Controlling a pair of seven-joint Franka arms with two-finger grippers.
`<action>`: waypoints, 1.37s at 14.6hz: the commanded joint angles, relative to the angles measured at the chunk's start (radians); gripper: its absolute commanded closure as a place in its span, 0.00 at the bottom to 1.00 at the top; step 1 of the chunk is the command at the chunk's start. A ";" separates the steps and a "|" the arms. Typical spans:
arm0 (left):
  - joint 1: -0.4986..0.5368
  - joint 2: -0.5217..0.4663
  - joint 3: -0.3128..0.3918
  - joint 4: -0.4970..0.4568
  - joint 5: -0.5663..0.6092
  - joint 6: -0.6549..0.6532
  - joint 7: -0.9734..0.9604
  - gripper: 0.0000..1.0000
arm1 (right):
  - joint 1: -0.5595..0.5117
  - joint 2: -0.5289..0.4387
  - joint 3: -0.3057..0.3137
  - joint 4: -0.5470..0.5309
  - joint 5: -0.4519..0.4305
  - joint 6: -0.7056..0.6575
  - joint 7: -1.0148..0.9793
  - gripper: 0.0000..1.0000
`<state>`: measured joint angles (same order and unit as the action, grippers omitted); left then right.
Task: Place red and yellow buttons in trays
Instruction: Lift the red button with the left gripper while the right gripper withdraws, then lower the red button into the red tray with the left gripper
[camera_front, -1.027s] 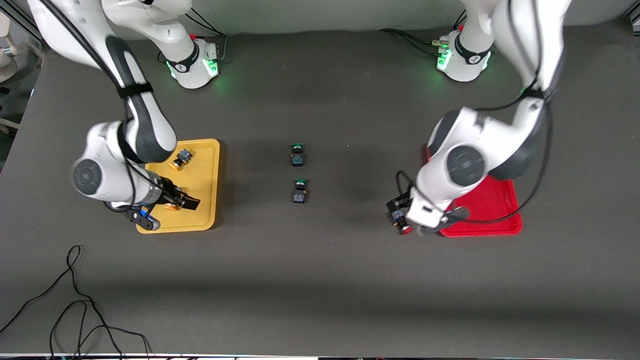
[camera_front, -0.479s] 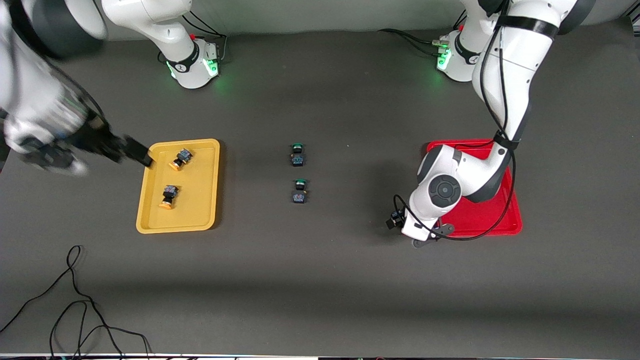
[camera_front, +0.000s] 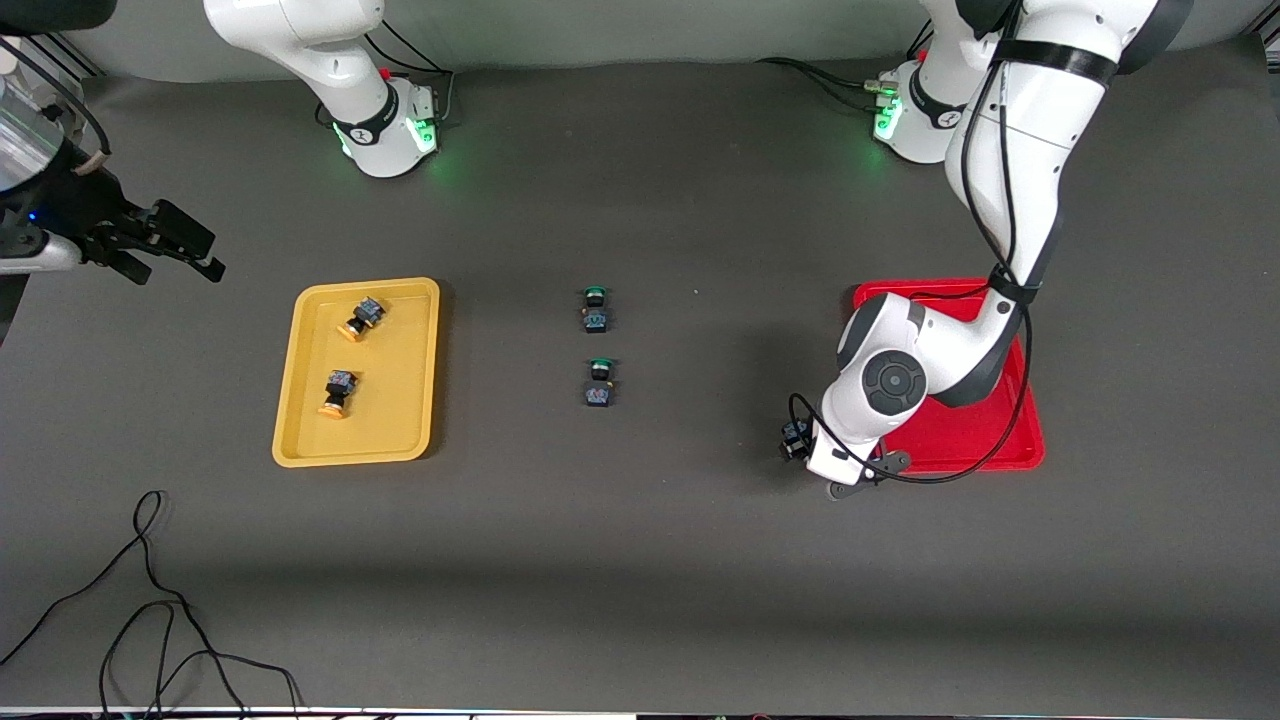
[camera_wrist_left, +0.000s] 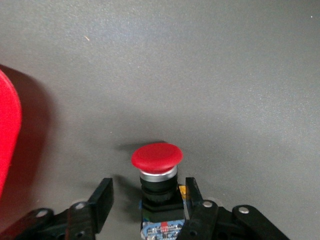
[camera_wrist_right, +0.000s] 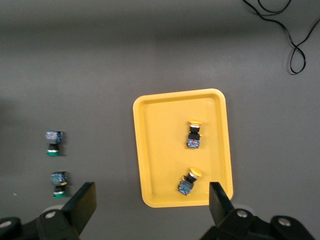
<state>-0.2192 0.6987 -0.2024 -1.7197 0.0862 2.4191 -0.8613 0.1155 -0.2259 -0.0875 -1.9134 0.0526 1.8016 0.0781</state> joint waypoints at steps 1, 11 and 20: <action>-0.011 0.010 0.000 -0.004 0.004 0.034 -0.028 0.43 | 0.004 0.060 0.003 0.051 -0.028 -0.013 -0.024 0.00; 0.037 -0.247 -0.006 0.209 -0.071 -0.665 0.048 1.00 | 0.027 0.091 0.000 0.086 -0.046 -0.084 -0.017 0.00; 0.205 -0.789 0.011 -0.336 -0.088 -0.650 0.424 1.00 | 0.055 0.097 0.002 0.086 -0.045 -0.074 -0.018 0.00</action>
<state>-0.0241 0.0502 -0.1969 -1.8067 0.0159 1.6320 -0.4836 0.1564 -0.1276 -0.0821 -1.8332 0.0282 1.7263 0.0753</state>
